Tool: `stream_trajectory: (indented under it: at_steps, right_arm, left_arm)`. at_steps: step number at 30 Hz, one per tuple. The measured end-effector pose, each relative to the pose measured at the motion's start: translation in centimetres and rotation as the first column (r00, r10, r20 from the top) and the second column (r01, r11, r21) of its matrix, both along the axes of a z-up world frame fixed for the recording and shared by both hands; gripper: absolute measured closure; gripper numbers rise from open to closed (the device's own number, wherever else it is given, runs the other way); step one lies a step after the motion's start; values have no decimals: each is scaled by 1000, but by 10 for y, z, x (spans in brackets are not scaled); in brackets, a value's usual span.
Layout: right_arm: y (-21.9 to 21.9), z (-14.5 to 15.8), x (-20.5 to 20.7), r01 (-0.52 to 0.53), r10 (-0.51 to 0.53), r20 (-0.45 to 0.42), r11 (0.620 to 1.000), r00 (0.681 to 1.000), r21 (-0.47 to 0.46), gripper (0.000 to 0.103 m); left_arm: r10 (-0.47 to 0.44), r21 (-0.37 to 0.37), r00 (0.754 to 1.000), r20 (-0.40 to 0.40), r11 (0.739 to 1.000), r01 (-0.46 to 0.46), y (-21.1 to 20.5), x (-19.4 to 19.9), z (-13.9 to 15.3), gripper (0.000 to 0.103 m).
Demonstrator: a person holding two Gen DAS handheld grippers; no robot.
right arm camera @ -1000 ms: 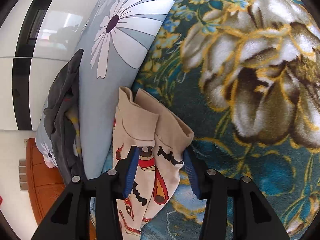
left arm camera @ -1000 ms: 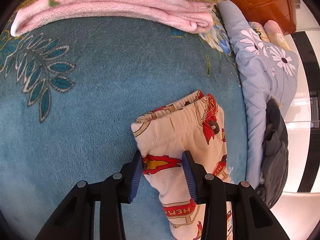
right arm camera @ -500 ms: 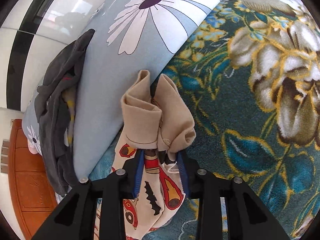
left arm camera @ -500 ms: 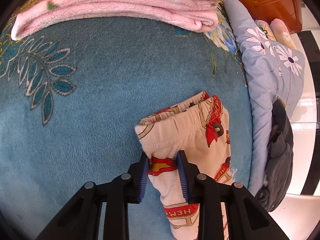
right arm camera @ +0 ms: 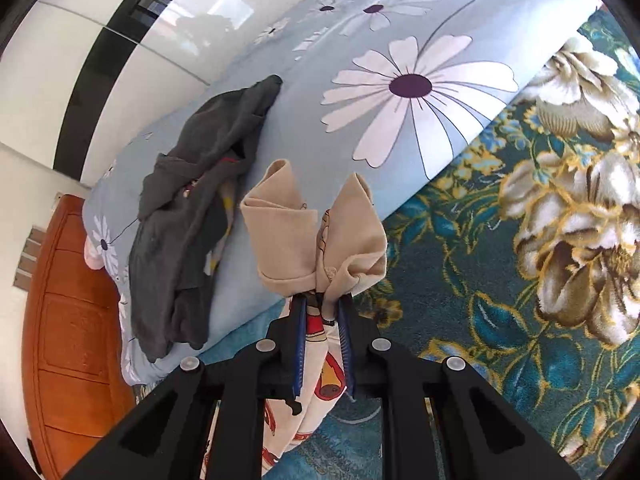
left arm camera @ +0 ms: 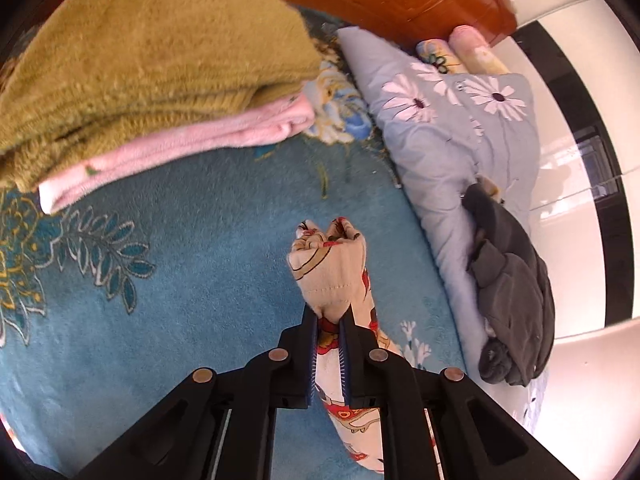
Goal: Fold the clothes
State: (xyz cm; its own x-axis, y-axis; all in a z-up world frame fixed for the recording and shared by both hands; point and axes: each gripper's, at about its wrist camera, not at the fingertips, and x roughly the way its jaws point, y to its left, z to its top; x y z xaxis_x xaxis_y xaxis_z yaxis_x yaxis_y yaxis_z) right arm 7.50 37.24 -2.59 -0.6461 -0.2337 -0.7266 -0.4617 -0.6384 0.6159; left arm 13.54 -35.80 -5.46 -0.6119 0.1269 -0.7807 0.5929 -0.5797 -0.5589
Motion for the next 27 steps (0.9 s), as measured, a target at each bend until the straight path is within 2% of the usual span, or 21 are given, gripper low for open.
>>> stream_trajectory:
  at_steps: [2, 4, 7, 9, 11, 13, 17, 20, 22, 24, 27]
  right_arm:
    - [5, 8, 19, 2, -2, -16, 1000, 1000, 3, 96]
    - [16, 4, 39, 17, -17, 4, 1000, 1000, 15, 96]
    - [32, -30, 65, 72, -74, 135, 997, 988, 17, 96]
    - [36, -50, 78, 102, -98, 167, 995, 981, -20, 96]
    - [33, -63, 83, 94, -82, 175, 994, 981, -62, 96]
    - [24, -66, 79, 60, -48, 173, 996, 984, -66, 95]
    - [9, -65, 56, 11, -3, 152, 999, 988, -53, 95]
    - [2, -71, 34, -7, 15, 166, 999, 986, -47, 85]
    - [2, -77, 22, 0, 6, 188, 1000, 982, -30, 83]
    - [6, -84, 15, 25, -18, 202, 999, 979, -30, 83]
    - [10, -91, 8, 52, -43, 210, 998, 977, -42, 83]
  left_arm:
    - [12, -62, 1000, 4, 998, -12, -6, 20, 5, 93]
    - [63, -11, 997, 52, 998, -63, -15, 37, -23, 93]
    - [134, 59, 983, 129, 988, -143, -29, 63, -64, 93]
    - [176, 101, 969, 176, 976, -195, -38, 78, -90, 90]
    - [199, 127, 965, 169, 967, -222, -39, 83, -93, 89]
    - [218, 145, 962, 164, 959, -242, -40, 87, -95, 87]
    - [172, 52, 966, 190, 981, -185, -31, 78, -87, 83]
    - [207, 64, 962, 178, 973, -221, -34, 85, -86, 76]
    - [263, 90, 952, 158, 956, -279, -40, 97, -86, 71]
    - [329, 137, 934, 139, 928, -347, -45, 110, -88, 66]
    - [398, 206, 909, 124, 886, -415, -48, 126, -93, 64]
